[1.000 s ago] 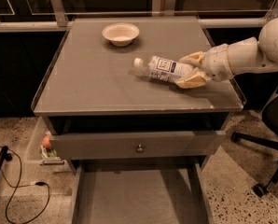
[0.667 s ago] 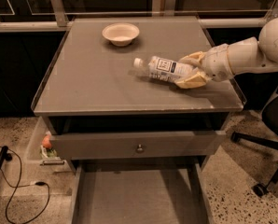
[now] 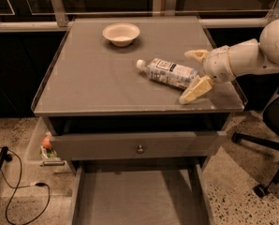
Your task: Pick blue plastic bottle from middle drawer and place on counter
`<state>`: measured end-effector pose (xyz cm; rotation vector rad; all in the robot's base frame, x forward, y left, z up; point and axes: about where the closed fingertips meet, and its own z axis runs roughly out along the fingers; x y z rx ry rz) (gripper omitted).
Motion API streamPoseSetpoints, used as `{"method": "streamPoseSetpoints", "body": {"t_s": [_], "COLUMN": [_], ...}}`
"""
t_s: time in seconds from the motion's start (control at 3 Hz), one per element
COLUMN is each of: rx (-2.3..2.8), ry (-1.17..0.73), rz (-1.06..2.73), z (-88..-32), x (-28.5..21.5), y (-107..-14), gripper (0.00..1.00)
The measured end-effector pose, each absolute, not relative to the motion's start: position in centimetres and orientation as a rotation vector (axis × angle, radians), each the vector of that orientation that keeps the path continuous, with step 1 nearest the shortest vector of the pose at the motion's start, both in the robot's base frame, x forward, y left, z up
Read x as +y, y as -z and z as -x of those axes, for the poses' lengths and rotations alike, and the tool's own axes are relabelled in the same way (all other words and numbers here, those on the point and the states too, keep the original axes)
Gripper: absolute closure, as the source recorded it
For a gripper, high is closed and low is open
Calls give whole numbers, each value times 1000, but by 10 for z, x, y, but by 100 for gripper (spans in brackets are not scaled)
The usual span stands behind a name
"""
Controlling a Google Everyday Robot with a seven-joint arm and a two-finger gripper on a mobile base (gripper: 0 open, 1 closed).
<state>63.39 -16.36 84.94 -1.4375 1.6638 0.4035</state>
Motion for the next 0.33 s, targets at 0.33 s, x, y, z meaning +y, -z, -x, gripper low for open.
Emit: {"method": "streamPoseSetpoints", "body": {"t_s": [0.33], "rx": [1664], "ry": [-404], "rz": [1437], "z": [-634], "x": [-164], "y": [-849], "gripper": [0]}}
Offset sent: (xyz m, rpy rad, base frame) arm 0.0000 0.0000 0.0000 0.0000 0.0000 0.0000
